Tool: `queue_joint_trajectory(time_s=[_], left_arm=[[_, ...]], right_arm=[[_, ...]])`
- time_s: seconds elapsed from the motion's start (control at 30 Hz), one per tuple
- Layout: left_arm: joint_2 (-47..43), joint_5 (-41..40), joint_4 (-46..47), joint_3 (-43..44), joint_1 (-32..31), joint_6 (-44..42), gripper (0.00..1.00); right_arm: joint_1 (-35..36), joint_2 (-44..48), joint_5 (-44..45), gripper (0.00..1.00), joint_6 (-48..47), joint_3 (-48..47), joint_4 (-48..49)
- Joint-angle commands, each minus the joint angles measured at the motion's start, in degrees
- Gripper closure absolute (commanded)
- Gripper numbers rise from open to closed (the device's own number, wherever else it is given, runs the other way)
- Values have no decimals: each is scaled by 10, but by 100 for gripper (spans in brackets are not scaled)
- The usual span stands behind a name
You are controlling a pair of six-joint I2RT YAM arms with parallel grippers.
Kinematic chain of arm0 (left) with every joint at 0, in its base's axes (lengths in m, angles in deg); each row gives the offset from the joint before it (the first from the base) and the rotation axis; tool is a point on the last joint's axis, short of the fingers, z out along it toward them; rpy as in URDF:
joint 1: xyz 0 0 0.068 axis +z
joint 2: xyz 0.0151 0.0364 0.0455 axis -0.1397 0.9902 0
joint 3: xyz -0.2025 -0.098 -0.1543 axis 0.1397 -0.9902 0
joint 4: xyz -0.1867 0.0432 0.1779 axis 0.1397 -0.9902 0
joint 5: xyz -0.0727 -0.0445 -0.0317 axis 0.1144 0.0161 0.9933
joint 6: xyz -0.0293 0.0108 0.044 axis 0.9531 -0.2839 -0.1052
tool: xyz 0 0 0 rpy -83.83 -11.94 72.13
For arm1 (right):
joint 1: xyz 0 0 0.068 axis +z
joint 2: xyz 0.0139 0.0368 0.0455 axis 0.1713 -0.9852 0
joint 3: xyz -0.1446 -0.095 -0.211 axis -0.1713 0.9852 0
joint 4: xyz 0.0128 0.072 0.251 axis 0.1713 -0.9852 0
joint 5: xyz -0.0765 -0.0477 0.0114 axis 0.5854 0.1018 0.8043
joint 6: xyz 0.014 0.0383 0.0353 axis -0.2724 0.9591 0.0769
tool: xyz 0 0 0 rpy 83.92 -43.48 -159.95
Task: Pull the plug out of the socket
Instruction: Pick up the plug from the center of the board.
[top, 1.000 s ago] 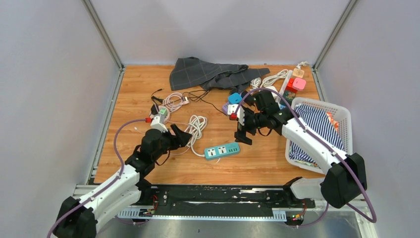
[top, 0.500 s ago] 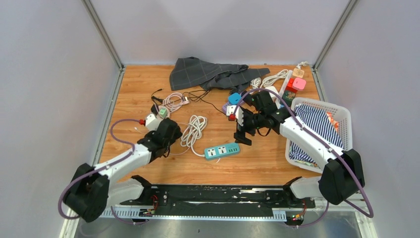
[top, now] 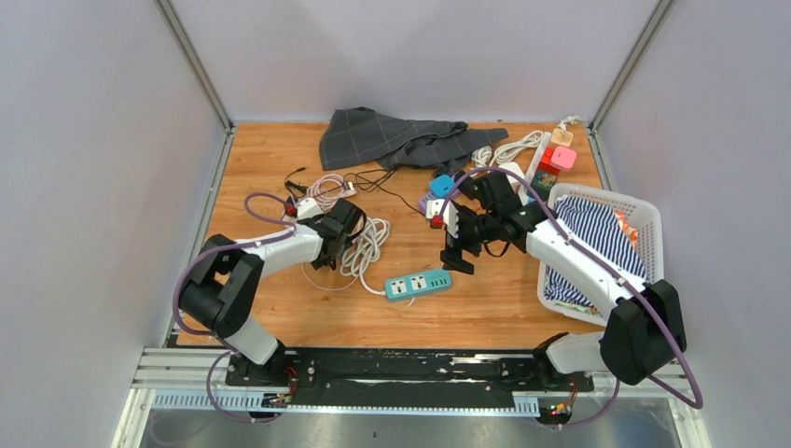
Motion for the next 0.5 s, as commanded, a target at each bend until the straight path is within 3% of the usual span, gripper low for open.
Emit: queue_joint_trajectory(time_s=[0.0, 0.03, 0.1, 0.23, 0.4, 0.47], left_arm=[[23, -34, -52, 18, -2, 15, 46], [18, -33, -50, 12, -2, 16, 55], [-3, -29, -43, -5, -2, 17, 60], [-100, -6, -11, -62, -2, -11, 80], [-307, 54, 68, -144, -2, -110, 89], [-409, 72, 100, -173, -2, -154, 100]], right_arm=[[-6, 10, 2, 0, -6, 10, -2], [-6, 11, 3, 0, -7, 11, -2], [-6, 11, 3, 0, -8, 11, -2], [-7, 9, 3, 0, -9, 11, -2], [-7, 13, 5, 0, -8, 11, -2], [-6, 15, 6, 0, -8, 10, -2]])
